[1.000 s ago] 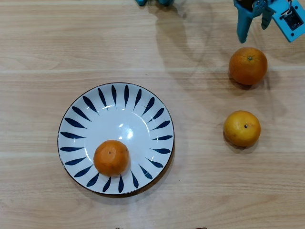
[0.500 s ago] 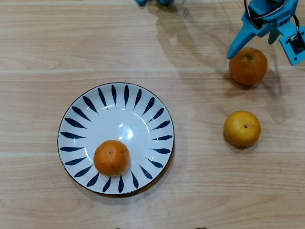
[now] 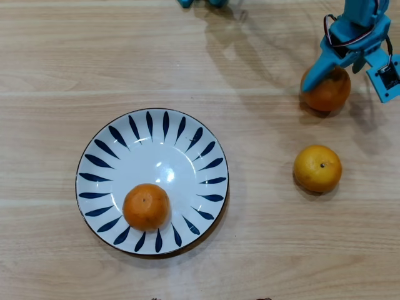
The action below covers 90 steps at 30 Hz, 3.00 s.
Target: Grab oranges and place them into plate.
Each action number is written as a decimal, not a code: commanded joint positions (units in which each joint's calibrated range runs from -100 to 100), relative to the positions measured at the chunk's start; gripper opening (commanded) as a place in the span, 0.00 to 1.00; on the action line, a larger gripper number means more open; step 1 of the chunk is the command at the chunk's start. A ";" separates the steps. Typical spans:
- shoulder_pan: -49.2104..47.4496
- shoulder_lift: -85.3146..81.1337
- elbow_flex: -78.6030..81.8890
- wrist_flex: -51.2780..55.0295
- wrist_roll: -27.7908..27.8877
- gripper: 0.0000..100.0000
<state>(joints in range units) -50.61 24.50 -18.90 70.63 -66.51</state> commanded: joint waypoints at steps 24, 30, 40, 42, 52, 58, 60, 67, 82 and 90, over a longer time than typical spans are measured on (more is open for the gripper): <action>0.45 -11.48 23.93 -20.82 0.17 0.27; 0.77 -12.41 23.56 -20.13 0.23 0.26; 13.03 -23.57 12.97 -7.33 12.62 0.26; 17.22 -26.19 10.80 -4.32 16.12 0.26; 40.37 -33.04 8.44 -2.69 30.65 0.26; 50.29 -30.42 9.26 -2.95 33.63 0.26; 52.95 -28.56 9.62 -4.32 34.62 0.26; 58.11 -23.40 18.59 -14.63 35.51 0.26; 59.24 -21.97 32.89 -27.78 34.10 0.30; 58.19 -22.64 32.89 -27.70 33.58 0.42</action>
<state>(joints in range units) 8.23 3.68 15.10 44.19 -32.66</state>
